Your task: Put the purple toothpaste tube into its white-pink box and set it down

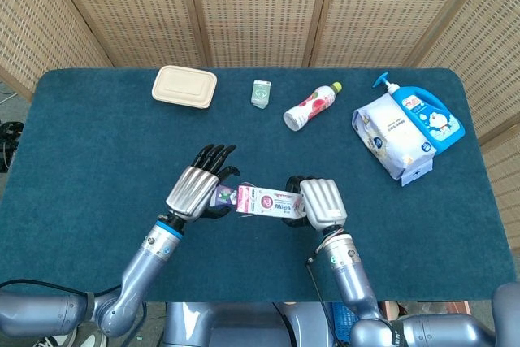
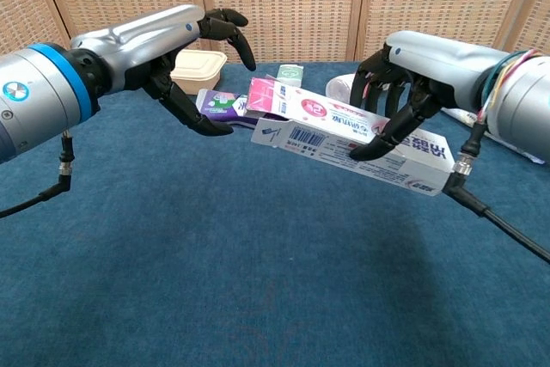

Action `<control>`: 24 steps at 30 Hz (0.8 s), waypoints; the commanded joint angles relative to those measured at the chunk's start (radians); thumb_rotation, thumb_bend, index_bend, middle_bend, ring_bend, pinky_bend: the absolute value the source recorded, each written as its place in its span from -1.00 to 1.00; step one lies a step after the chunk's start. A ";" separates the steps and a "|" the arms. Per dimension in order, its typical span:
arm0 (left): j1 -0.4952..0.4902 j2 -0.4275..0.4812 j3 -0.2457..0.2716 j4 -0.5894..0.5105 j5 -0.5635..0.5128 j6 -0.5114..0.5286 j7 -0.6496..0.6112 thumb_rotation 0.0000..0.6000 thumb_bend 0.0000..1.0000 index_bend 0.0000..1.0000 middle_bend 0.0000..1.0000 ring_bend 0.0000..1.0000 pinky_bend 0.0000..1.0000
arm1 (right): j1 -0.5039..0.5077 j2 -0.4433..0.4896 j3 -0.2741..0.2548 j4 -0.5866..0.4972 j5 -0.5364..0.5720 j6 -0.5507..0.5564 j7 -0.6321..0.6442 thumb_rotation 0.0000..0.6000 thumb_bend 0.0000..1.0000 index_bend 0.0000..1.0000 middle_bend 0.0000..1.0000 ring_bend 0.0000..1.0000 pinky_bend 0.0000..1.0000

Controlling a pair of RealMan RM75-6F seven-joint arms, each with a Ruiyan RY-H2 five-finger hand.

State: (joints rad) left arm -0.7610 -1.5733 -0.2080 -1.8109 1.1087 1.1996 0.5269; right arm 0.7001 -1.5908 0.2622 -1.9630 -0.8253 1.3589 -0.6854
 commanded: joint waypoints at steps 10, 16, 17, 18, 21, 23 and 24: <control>0.066 0.083 0.013 -0.032 0.130 0.046 -0.163 1.00 -0.74 -0.41 -0.95 -1.00 -1.00 | -0.023 0.032 0.061 -0.017 0.052 -0.011 0.104 1.00 -0.57 0.22 0.10 -0.01 0.00; 0.093 0.109 0.016 -0.026 0.169 0.062 -0.240 1.00 -0.74 -0.41 -0.95 -1.00 -1.00 | -0.049 0.048 0.123 -0.034 0.106 -0.033 0.232 1.00 -0.57 0.23 0.11 -0.01 0.00; 0.097 0.114 0.015 -0.025 0.173 0.062 -0.250 1.00 -0.74 -0.41 -0.95 -1.00 -1.00 | -0.056 0.051 0.139 -0.039 0.122 -0.041 0.266 1.00 -0.57 0.23 0.11 -0.01 0.00; 0.100 0.119 0.015 -0.023 0.180 0.064 -0.260 1.00 -0.74 -0.41 -0.95 -1.00 -1.00 | -0.067 0.058 0.161 -0.048 0.151 -0.056 0.312 1.00 -0.56 0.23 0.11 -0.01 0.00; 0.110 0.126 0.013 -0.020 0.198 0.073 -0.285 1.00 -0.74 -0.41 -0.95 -1.00 -1.00 | -0.091 0.092 0.209 -0.066 0.222 -0.112 0.416 1.00 -0.55 0.23 0.11 0.00 0.00; 0.115 0.129 0.012 -0.022 0.209 0.078 -0.300 1.00 -0.74 -0.41 -0.95 -1.00 -1.00 | -0.103 0.116 0.229 -0.068 0.248 -0.146 0.465 1.00 -0.54 0.23 0.11 0.00 0.00; 0.117 0.130 0.011 -0.022 0.217 0.080 -0.304 1.00 -0.74 -0.41 -0.95 -1.00 -1.00 | -0.110 0.127 0.241 -0.065 0.260 -0.164 0.496 1.00 -0.54 0.23 0.11 0.00 0.00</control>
State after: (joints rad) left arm -0.6477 -1.4455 -0.1959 -1.8326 1.3198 1.2762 0.2264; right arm 0.6162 -1.4998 0.4605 -2.0183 -0.6139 1.2463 -0.2585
